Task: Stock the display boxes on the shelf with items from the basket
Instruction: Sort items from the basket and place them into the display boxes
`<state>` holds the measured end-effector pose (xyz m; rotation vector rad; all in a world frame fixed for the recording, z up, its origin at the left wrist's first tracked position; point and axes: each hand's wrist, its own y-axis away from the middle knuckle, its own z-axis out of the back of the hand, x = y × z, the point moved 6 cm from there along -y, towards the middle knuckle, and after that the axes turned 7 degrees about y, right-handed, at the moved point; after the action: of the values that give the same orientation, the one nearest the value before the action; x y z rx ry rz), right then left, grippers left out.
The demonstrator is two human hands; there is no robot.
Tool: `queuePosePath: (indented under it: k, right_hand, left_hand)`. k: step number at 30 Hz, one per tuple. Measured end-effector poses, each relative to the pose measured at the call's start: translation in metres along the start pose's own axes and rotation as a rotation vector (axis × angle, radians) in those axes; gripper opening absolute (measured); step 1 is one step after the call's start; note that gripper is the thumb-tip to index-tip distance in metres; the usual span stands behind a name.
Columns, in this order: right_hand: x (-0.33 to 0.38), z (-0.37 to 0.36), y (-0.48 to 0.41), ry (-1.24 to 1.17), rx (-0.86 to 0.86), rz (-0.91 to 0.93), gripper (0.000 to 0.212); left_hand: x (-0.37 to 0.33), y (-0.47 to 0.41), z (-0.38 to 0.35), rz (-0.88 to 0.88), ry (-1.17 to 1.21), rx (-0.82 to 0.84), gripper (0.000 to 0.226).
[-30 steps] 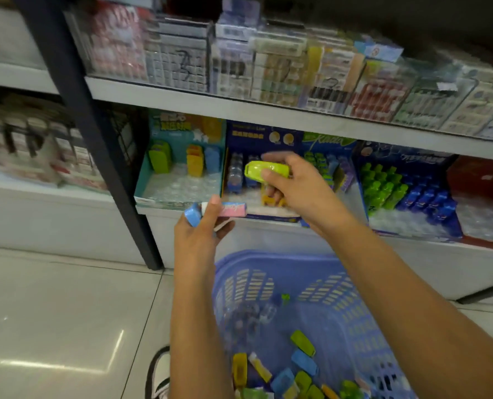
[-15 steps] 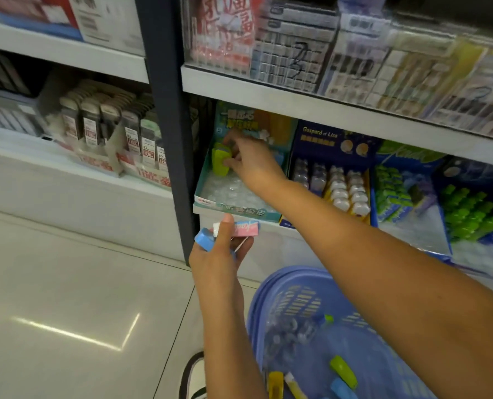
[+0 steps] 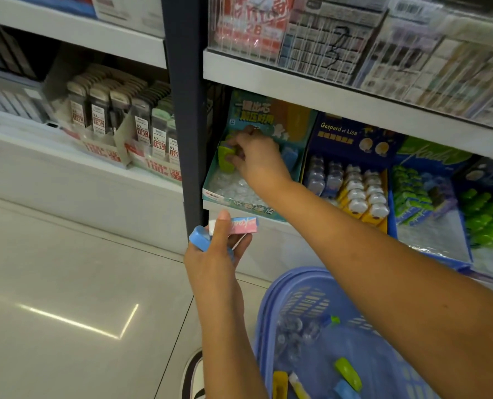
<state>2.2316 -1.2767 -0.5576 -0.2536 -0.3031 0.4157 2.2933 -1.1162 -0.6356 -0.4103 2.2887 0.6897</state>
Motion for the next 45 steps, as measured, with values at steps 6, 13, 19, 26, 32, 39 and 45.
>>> queuePosePath:
  k: [6,13,19,26,32,39,45]
  right_hand:
    - [-0.002,-0.006,0.002,0.092,0.032,0.037,0.027]
    - [0.0,0.003,0.002,0.366,0.07,0.049,0.024]
    - [-0.008,0.028,0.062,-0.248,-0.011,-0.14,0.055]
    - [-0.066,0.04,0.18,-1.06,0.18,-0.845,0.058]
    - [-0.085,0.06,0.226,-1.467,0.35,-0.938,0.031]
    - [-0.164,0.111,0.266,-1.401,-0.316,-0.947,0.007]
    - [-0.228,0.176,0.265,-0.468,-0.479,-0.761,0.022]
  left_hand:
    - [0.004,-0.005,0.004,0.006,-0.008,-0.017,0.031]
    - [0.002,-0.002,0.002,0.057,-0.019,-0.007,0.028]
    - [-0.001,0.017,-0.013,0.043,0.022,0.07,0.031]
    - [0.006,0.047,-0.057,-0.045,-0.259,0.342,0.012]
    - [0.024,0.081,-0.094,-0.157,-0.447,0.636,0.013]
    - [0.065,0.102,-0.109,0.079,-0.455,0.578,0.028]
    - [0.091,0.106,-0.107,0.263,-0.545,0.529,0.056]
